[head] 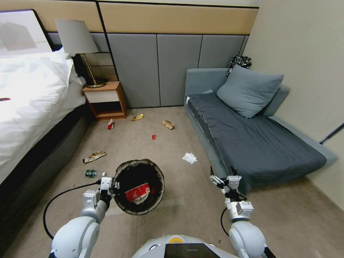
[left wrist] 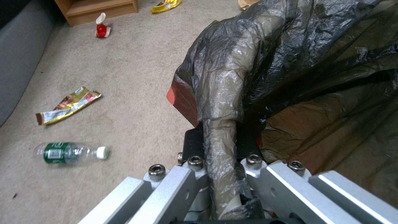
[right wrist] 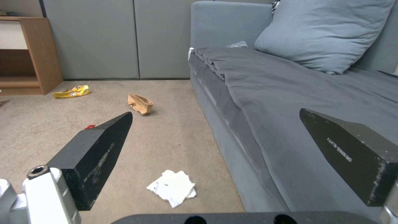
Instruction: Pick up the trash bin, then pick up the garbage from the floor and place it into the trash bin.
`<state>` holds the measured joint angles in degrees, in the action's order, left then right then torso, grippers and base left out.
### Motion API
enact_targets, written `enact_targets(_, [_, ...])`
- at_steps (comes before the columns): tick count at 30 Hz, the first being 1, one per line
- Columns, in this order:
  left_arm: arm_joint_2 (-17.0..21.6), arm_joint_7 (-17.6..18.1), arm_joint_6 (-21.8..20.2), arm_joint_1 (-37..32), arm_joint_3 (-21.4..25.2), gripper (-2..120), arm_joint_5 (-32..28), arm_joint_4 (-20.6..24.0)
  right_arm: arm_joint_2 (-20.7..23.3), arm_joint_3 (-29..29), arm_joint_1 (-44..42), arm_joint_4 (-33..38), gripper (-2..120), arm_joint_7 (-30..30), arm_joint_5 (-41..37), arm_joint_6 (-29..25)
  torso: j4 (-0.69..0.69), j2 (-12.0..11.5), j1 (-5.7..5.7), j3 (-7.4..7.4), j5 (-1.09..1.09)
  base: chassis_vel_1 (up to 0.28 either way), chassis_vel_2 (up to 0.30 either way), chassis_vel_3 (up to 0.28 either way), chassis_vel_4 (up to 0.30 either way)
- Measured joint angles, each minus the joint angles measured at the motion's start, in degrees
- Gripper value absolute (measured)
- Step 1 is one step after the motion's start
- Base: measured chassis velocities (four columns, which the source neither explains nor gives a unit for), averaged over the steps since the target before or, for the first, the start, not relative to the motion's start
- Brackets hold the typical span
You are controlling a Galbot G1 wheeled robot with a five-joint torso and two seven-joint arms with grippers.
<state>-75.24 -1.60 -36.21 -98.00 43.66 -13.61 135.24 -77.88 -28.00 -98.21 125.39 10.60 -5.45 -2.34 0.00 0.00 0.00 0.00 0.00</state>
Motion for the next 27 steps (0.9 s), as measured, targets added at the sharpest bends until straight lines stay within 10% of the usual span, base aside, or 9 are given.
enact_targets(27, [-0.1, 0.0, 0.0, 0.0, 0.0, 1, 0.0, 0.2, 0.0, 0.1, 0.0, 0.0, 100, 0.2, 0.1, -0.2, 0.0, 0.0, 0.0, 0.0, 0.0, -0.095, 0.098, 0.094, -0.097])
